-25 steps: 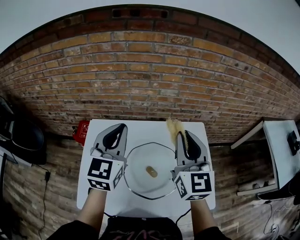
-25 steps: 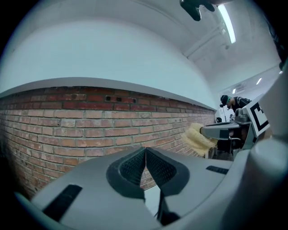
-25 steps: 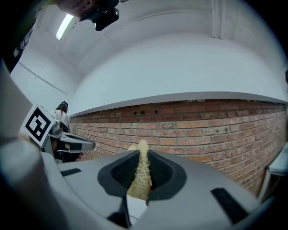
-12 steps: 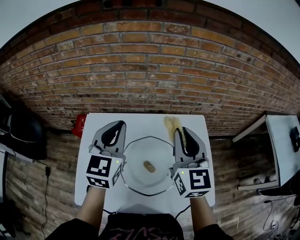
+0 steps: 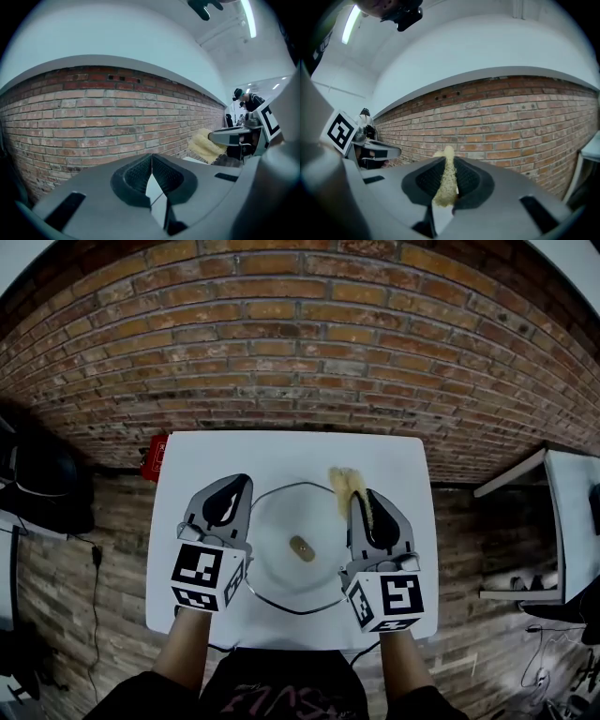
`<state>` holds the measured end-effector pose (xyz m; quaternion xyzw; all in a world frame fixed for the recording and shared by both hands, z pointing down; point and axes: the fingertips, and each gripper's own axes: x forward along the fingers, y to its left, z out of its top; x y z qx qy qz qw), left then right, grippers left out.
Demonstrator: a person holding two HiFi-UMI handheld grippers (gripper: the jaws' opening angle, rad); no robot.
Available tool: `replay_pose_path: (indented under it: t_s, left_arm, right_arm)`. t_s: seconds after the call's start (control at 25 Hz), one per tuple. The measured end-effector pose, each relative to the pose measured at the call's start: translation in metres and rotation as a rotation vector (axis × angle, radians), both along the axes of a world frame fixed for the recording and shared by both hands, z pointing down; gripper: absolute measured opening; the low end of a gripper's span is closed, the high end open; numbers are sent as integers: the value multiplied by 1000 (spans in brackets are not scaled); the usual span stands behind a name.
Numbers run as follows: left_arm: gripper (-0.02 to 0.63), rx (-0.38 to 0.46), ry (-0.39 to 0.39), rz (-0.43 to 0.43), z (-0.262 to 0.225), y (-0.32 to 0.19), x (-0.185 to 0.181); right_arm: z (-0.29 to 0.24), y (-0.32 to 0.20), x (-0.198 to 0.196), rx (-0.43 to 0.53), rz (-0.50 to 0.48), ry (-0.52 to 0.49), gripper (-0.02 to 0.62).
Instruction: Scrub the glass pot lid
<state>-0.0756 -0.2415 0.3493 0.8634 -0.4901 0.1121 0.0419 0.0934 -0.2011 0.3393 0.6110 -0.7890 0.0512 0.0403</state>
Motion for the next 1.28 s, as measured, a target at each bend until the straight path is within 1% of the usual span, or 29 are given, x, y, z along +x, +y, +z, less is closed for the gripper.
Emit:
replay_pose_path:
  t_s: [0.4, 0.52, 0.6, 0.8, 1.0, 1.08, 1.2, 1.24, 1.28]
  left_arm:
    - [11, -172, -19, 2, 86, 19, -1]
    - [11, -243, -20, 39, 112, 32, 2]
    - [11, -272, -30, 48, 127, 35, 4]
    - [11, -334, -41, 16, 160, 42, 0]
    - [11, -334, -40, -14, 165, 41, -5]
    - [11, -326, -24, -7, 163, 41, -7]
    - [12, -373, 21, 7, 165, 45, -9]
    - [15, -389, 25, 6, 167, 46, -11]
    - [56, -403, 23, 4, 170, 46, -14]
  right_arm:
    - [87, 14, -13, -163, -25, -23, 58]
    - [109, 18, -21, -205, -52, -10, 58]
    - [122, 18, -24, -231, -62, -5, 58]
    - [145, 20, -27, -254, -72, -5, 58]
    - [150, 21, -24, -258, -69, -9, 58]
    - [147, 21, -23, -255, -70, -3, 58]
    - [144, 21, -23, -253, -73, -3, 58]
    - [144, 21, -23, -252, -75, -2, 58]
    - [145, 22, -24, -252, -79, 1, 58]
